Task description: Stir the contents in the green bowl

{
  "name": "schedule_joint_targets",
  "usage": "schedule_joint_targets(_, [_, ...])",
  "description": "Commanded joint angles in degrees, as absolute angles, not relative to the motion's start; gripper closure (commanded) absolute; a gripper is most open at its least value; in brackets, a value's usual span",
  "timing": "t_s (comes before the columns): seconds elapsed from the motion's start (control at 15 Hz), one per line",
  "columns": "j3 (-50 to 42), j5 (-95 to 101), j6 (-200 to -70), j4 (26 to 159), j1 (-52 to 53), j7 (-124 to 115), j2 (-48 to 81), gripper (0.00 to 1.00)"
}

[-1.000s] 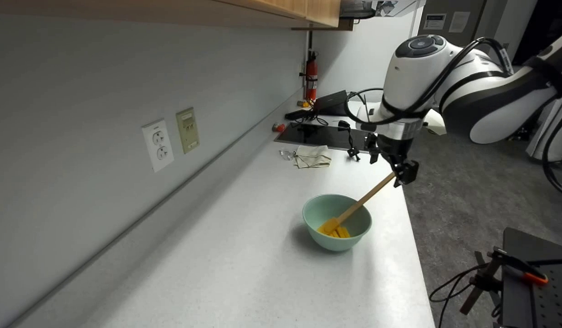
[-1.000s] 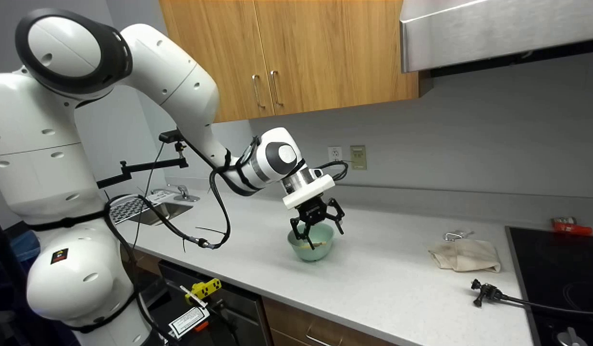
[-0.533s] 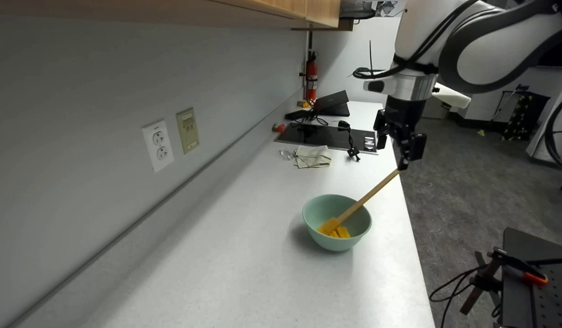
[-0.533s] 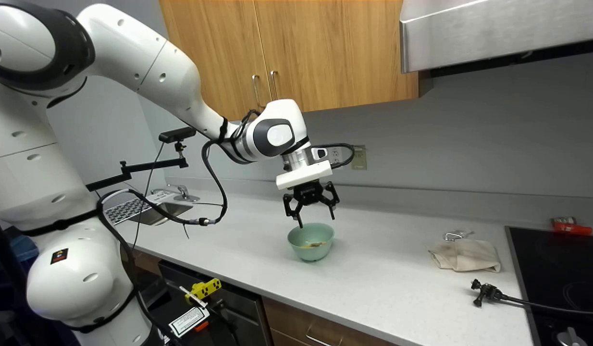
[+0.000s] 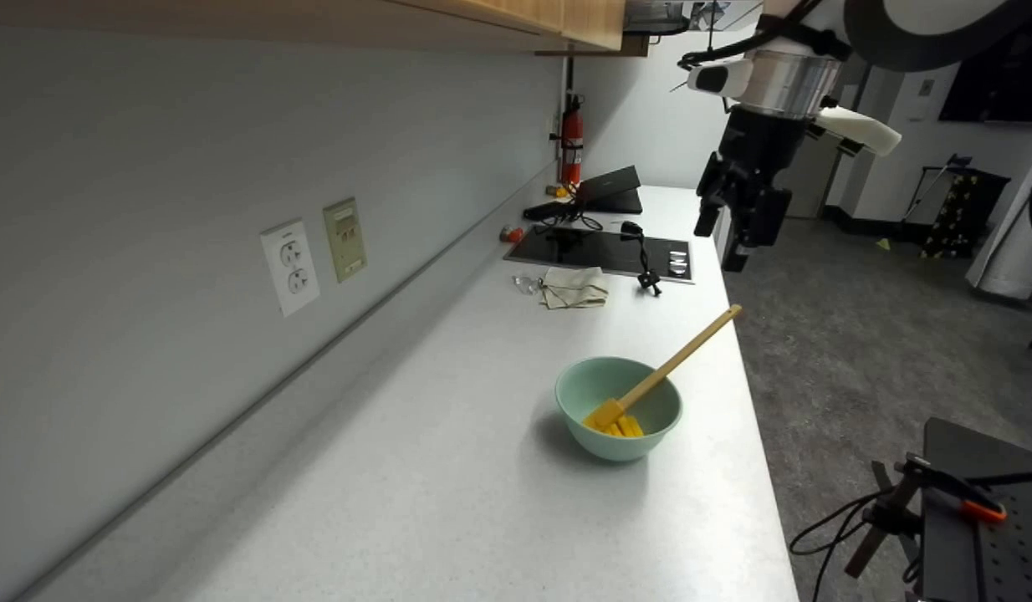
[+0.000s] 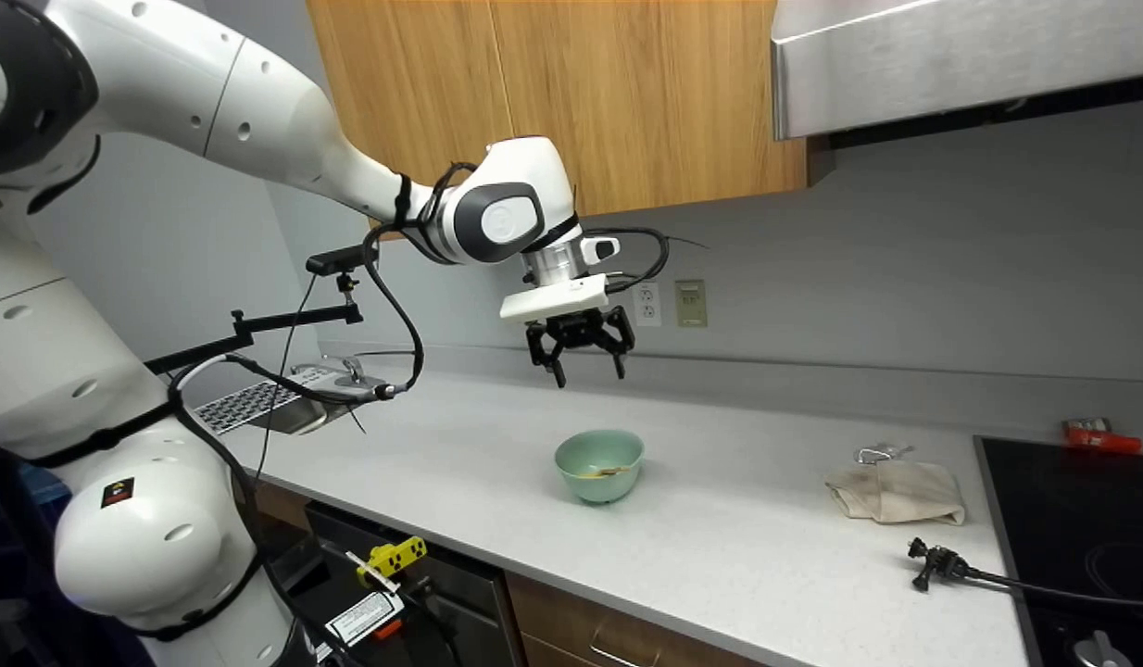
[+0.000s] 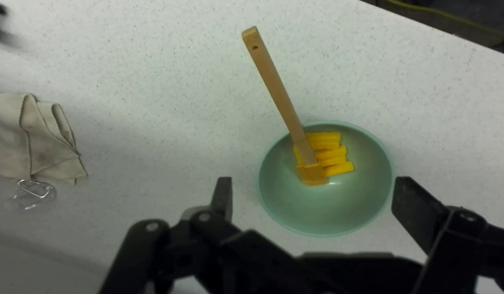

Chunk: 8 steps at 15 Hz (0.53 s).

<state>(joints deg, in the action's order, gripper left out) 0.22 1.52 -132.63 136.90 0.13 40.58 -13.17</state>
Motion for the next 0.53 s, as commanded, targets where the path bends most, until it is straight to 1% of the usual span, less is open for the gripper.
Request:
schedule_joint_targets(0.0, [-0.59, -2.08, -132.46, 140.15, 3.13, 38.85, -19.18, 0.0])
schedule_joint_targets(0.27, [-0.81, -4.62, -131.68, 142.84, 5.77, 38.38, -24.1, 0.0])
schedule_joint_targets(0.33, [-0.94, -2.32, -132.49, 140.06, 5.2, 38.65, -19.72, 0.0])
schedule_joint_targets(0.47, [-0.96, -2.43, -132.47, 141.25, 5.95, 38.05, -21.61, 0.0])
